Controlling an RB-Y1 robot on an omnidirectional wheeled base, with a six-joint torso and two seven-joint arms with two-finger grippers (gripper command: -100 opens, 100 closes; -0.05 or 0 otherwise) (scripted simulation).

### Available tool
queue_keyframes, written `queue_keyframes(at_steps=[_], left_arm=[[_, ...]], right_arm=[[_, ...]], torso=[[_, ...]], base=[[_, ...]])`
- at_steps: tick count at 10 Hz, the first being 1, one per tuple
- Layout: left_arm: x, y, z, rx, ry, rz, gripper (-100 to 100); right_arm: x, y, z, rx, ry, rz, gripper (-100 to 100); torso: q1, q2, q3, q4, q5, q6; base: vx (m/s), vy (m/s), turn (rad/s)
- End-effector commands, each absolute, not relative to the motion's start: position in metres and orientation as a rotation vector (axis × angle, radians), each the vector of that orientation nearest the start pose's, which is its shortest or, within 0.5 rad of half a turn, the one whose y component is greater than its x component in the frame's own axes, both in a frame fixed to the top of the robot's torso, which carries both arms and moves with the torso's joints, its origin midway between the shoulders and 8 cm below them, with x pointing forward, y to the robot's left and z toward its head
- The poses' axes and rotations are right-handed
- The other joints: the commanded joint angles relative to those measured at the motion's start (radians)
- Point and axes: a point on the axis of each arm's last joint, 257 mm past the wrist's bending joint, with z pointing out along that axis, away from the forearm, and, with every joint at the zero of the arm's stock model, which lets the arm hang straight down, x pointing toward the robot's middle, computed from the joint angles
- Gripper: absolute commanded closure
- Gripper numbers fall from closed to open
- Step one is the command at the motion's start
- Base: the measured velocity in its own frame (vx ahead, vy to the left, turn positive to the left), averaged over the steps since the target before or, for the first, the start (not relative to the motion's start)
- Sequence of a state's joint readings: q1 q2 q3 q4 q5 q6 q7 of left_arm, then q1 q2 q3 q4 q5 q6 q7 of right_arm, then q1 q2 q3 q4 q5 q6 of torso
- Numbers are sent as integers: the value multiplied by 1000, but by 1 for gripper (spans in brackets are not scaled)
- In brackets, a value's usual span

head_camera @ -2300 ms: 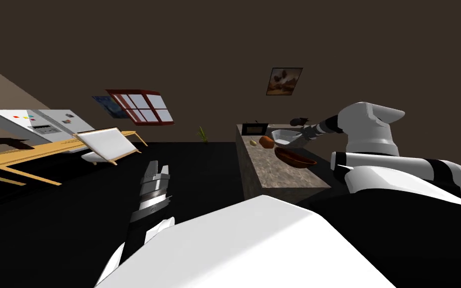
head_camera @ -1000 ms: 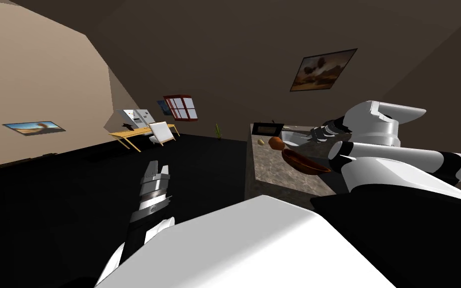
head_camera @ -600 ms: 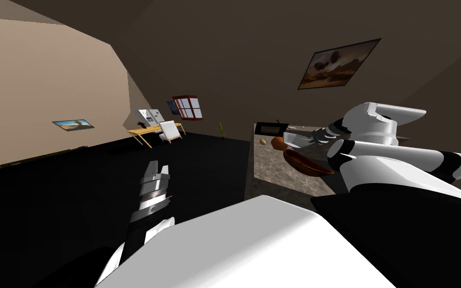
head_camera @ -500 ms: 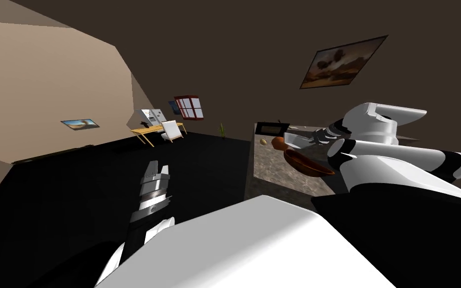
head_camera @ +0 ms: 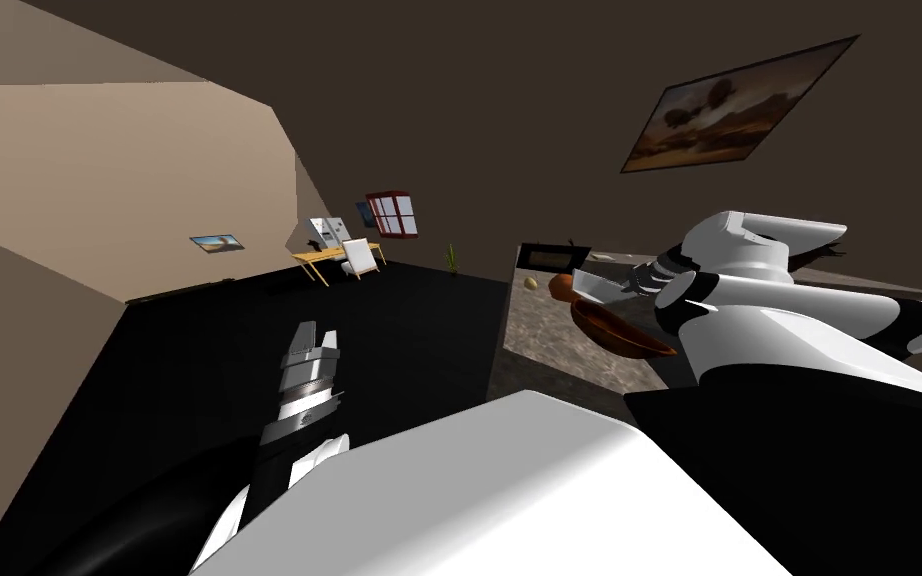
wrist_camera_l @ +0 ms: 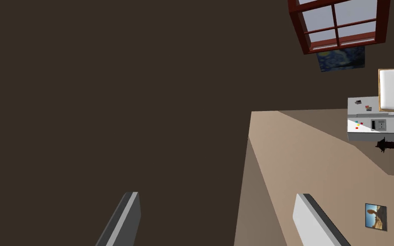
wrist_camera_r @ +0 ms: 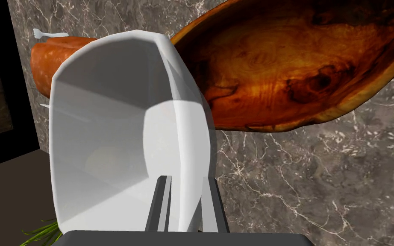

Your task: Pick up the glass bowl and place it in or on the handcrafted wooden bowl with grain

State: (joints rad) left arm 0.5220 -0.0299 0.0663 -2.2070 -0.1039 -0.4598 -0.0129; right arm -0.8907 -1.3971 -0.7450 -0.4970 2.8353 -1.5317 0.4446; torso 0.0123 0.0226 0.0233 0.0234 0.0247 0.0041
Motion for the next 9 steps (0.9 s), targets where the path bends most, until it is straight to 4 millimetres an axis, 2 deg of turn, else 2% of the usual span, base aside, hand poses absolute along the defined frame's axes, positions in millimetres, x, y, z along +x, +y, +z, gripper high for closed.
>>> queue_keyframes(at_steps=[1,3,5,9], left_arm=[[358,302,-24,-710,739,-1118,0],[358,302,-25,-710,740,-1118,0],[358,302,-25,-711,740,-1118,0],[358,302,-25,-710,740,-1118,0]], right_arm=[[314,-781,-8,-1208,2505,-747,100],[303,-778,-21,-1181,2572,-680,100],[303,-778,-21,-1181,2572,-680,100],[286,-765,-40,-1162,2660,-547,100]], torso=[[0,0,0,0,0,0],[2,0,1,1,2,3],[5,-1,1,1,4,3],[7,-1,1,2,6,3]], base=[[-131,-75,126],[-98,-66,120],[-50,-31,33],[-76,-54,106]])
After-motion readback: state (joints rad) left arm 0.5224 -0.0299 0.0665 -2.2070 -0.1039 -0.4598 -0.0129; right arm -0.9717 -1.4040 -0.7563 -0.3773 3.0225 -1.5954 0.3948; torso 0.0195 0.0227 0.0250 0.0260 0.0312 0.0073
